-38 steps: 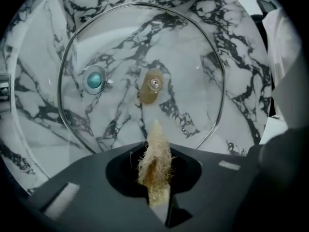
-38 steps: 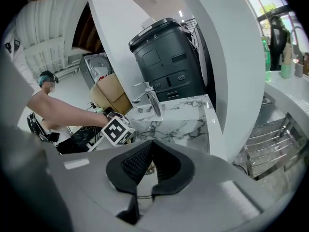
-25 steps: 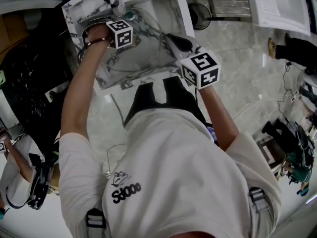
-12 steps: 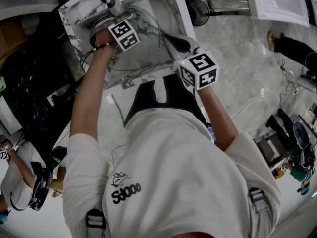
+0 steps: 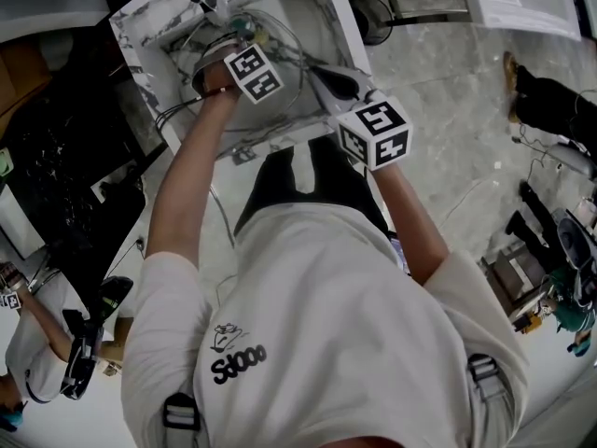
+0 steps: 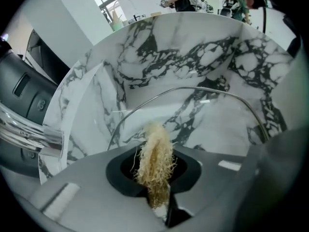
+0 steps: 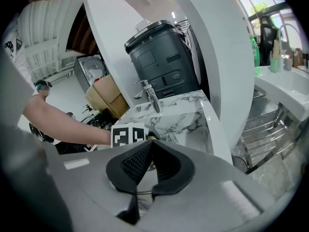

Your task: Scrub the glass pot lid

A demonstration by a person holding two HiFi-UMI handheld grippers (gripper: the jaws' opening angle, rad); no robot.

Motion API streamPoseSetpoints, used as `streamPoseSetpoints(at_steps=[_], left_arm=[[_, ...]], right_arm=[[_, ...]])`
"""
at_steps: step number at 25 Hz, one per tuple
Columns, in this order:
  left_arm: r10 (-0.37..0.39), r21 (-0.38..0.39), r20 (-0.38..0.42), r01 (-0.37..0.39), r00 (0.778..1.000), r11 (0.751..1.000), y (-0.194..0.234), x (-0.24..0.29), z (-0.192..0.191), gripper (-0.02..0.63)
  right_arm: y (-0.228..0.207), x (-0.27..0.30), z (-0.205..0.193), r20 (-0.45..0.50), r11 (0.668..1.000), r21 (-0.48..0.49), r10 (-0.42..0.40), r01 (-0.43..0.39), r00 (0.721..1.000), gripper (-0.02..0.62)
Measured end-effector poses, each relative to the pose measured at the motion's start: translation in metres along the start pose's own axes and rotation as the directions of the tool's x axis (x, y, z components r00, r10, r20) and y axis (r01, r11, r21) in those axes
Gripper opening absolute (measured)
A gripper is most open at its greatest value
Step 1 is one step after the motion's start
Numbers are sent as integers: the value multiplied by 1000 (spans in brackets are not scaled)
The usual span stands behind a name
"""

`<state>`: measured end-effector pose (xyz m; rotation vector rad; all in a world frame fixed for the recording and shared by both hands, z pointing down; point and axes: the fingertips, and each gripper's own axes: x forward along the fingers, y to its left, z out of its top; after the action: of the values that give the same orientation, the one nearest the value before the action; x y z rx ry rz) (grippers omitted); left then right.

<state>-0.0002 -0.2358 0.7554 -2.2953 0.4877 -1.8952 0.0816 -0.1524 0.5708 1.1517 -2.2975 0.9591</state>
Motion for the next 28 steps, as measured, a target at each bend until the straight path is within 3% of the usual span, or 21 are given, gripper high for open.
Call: streamPoseSetpoints(at_steps=[10, 17, 21, 28], left_arm=[[-140, 194, 61, 126, 988, 973, -66, -16, 9, 54], [-267, 302, 50, 240, 962, 922, -108, -32, -6, 54], [-340, 360, 26, 309, 940, 881, -128, -43, -23, 54], [-429, 394, -107, 434, 897, 810, -142, -54, -57, 54]], right_arm=[[17, 0, -8, 11, 1000, 7, -4, 4, 1000, 3], [28, 1, -14, 12, 1000, 4, -5, 5, 1000, 3], [35, 3, -16, 10, 1000, 0, -2, 2, 1000, 3], [53, 7, -21, -5, 1000, -7, 28, -28, 1000, 3]])
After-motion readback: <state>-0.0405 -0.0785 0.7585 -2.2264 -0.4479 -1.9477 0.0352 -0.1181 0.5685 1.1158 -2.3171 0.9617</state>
